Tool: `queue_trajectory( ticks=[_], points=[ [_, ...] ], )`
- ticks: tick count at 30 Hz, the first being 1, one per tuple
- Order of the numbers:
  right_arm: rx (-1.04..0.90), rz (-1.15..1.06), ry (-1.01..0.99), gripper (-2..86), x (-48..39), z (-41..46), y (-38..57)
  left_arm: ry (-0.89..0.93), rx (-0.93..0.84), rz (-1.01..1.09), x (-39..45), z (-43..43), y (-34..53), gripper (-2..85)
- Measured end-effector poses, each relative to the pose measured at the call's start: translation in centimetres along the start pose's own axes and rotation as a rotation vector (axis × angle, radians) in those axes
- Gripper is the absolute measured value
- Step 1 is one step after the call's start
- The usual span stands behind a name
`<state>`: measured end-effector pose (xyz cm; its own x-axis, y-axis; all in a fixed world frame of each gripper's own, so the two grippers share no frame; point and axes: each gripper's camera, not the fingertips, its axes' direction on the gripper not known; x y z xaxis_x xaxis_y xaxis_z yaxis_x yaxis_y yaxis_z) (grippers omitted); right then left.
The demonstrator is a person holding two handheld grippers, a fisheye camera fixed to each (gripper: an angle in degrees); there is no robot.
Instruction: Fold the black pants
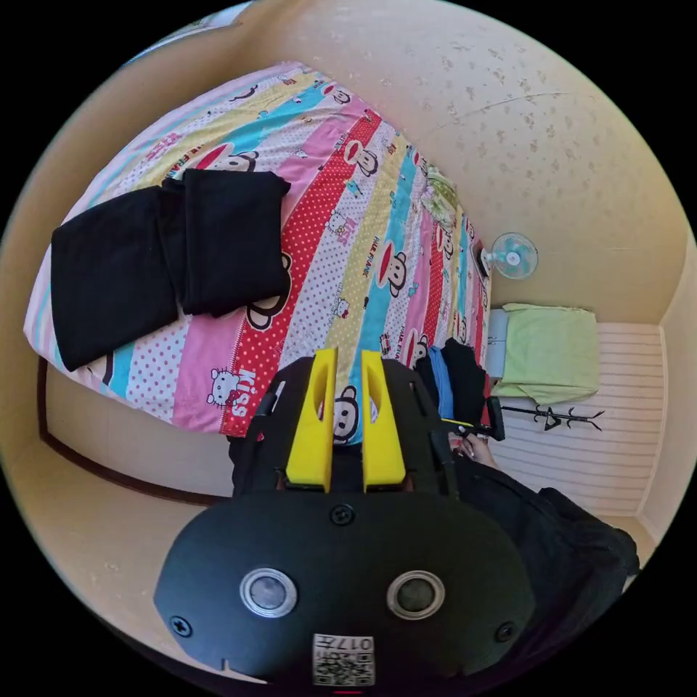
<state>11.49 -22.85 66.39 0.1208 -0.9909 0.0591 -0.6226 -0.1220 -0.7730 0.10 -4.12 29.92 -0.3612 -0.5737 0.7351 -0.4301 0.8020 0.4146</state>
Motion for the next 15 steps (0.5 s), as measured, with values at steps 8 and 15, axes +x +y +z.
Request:
queue_trajectory(
  ticks=[8, 15],
  points=[
    [0.066, 0.084, 0.150, 0.3, -7.5, 6.1, 1.1, 0.073, -0.113, -0.252, -14.1, 2.9, -7.6, 9.0],
    [0.078, 0.286, 0.245, 0.3, -9.0, 10.9, 6.9, -0.087, -0.043, -0.238, -16.7, 2.4, -16.4, 12.1]
  ],
)
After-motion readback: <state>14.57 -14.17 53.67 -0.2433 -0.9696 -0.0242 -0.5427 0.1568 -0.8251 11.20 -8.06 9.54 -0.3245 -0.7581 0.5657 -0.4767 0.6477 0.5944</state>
